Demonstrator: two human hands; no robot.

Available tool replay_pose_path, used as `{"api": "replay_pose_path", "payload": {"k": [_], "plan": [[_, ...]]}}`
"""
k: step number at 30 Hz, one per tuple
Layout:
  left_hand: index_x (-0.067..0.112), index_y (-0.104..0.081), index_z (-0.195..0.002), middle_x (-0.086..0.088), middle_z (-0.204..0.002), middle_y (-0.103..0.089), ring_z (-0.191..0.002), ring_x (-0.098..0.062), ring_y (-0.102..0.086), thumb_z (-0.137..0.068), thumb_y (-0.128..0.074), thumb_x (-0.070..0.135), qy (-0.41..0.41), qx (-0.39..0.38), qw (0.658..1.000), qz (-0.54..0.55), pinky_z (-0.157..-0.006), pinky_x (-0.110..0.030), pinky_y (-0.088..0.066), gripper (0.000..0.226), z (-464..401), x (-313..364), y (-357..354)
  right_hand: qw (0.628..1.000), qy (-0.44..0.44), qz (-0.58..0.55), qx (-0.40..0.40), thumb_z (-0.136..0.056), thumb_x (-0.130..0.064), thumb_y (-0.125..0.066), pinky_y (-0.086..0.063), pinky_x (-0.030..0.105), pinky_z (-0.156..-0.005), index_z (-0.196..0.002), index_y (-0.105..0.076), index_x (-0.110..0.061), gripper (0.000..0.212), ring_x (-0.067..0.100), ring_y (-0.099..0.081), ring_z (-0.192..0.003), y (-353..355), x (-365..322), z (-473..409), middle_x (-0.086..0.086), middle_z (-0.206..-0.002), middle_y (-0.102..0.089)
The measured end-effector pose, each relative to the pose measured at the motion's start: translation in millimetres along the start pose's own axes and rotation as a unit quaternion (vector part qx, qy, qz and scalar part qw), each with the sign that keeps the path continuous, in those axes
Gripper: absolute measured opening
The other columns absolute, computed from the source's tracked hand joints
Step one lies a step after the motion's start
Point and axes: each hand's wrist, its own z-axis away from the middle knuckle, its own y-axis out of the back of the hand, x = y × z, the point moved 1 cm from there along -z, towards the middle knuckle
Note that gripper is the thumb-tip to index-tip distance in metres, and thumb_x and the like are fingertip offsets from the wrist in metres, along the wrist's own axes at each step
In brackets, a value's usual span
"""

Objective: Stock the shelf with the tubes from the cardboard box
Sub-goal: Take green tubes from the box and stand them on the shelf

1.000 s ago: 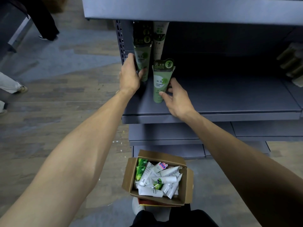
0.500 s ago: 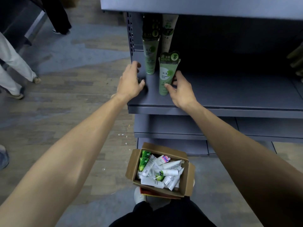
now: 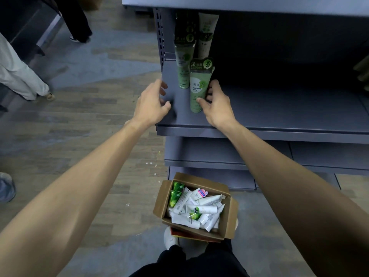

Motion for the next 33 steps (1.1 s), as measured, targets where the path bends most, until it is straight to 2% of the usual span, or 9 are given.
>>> {"api": "replay_pose_path", "payload": {"k": [6,12,15,19,27,33], "plan": [[0.020,-0.052,-0.113,0.002,-0.105,-0.060,-0.073,-0.014,-0.060,-0.079,-0.062,0.019,0.015,0.005,1.000,0.019,-0.079,-0.038,-0.054,0.036,4,0,-3,1.000,-0.002,0.006,-0.007,-0.092,-0.010,-0.061,-0.056,0.033,-0.086,-0.117,-0.045,-0.010,0.029,0.012,-0.063,-0.093,-4,-3,-5,-0.005,-0.100,-0.060],[0.020,-0.051,-0.111,0.002,-0.104,-0.059,-0.074,-0.015,-0.060,-0.080,-0.062,0.019,0.013,0.003,1.000,0.017,-0.079,-0.039,-0.053,0.033,12,-6,-3,1.000,0.004,0.023,-0.015,-0.092,-0.012,-0.061,-0.056,0.036,-0.087,-0.118,-0.046,-0.013,0.030,0.015,-0.063,-0.095,-15,-4,-15,0.001,-0.107,-0.063],[0.019,-0.051,-0.110,0.002,-0.103,-0.059,-0.075,-0.017,-0.061,-0.079,-0.062,0.018,0.017,0.009,1.000,0.016,-0.080,-0.041,-0.053,0.032,14,-8,0,0.999,0.009,0.045,-0.006,-0.090,-0.016,-0.064,-0.055,0.041,-0.088,-0.118,-0.047,-0.016,0.033,0.019,-0.062,-0.097,-22,-5,-23,0.006,-0.113,-0.058],[0.020,-0.051,-0.110,0.003,-0.103,-0.058,-0.074,-0.016,-0.061,-0.080,-0.061,0.019,0.017,0.011,1.000,0.018,-0.079,-0.040,-0.053,0.032,15,-6,5,0.999,0.002,0.042,0.003,-0.088,-0.017,-0.066,-0.055,0.041,-0.089,-0.118,-0.048,-0.017,0.035,0.020,-0.062,-0.097,-30,-6,-31,0.006,-0.113,-0.057],[0.022,-0.050,-0.110,0.005,-0.101,-0.057,-0.073,-0.010,-0.059,-0.080,-0.061,0.017,0.008,-0.002,1.000,0.023,-0.078,-0.041,-0.054,0.032,20,-1,7,0.999,0.003,0.037,0.019,-0.089,-0.017,-0.067,-0.052,0.029,-0.083,-0.118,-0.053,-0.016,0.033,0.016,-0.061,-0.093,-33,-8,-39,0.003,-0.108,-0.062],[0.023,-0.048,-0.116,0.006,-0.105,-0.056,-0.080,-0.012,-0.058,-0.082,-0.061,0.019,-0.028,-0.031,0.999,-0.029,-0.078,-0.040,-0.052,0.037,31,0,9,0.998,0.013,0.055,0.041,-0.088,-0.018,-0.068,-0.050,0.029,-0.081,-0.117,-0.054,-0.014,0.032,0.016,-0.061,-0.094,-35,-12,-42,0.001,-0.107,-0.065]]}}
